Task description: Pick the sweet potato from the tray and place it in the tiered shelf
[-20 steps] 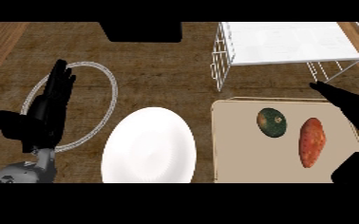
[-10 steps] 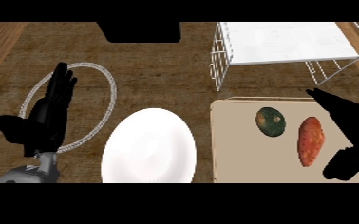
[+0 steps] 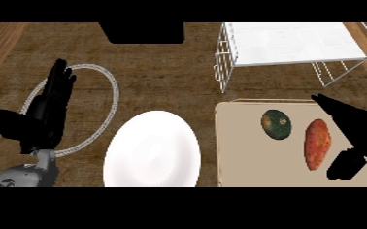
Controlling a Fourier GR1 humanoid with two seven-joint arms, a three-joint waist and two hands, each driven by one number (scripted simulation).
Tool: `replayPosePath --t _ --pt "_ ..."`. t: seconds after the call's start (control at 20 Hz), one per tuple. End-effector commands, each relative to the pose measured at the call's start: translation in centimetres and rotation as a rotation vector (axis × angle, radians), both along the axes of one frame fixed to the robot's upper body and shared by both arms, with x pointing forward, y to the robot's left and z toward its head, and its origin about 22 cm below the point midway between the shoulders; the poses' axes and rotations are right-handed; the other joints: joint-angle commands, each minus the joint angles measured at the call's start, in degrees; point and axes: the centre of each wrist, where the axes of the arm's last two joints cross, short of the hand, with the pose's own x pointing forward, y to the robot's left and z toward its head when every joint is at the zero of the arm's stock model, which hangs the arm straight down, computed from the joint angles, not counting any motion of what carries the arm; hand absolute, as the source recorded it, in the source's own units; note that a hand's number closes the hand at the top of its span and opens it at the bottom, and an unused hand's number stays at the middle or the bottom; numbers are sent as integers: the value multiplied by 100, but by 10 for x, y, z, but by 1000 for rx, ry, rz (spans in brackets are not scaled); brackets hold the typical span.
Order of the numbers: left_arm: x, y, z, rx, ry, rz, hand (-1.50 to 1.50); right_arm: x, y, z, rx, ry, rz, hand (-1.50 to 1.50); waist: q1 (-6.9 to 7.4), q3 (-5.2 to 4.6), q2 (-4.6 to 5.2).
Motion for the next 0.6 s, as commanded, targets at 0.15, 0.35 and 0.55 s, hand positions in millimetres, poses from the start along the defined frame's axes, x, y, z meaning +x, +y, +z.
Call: replayPosePath --t 0.15,0.35,0.55 --pt "-9 -3 6 -2 6 1 0 -4 3 -27 14 -18 3 -150 3 1 -4" --pt "10 -1 -21 -1 5 9 0 4 -27 -24 49 -26 27 -150 -13 0 5" --pt "-15 13 -22 5 1 2 0 0 -14 -25 43 -43 26 -150 3 -1 -3"
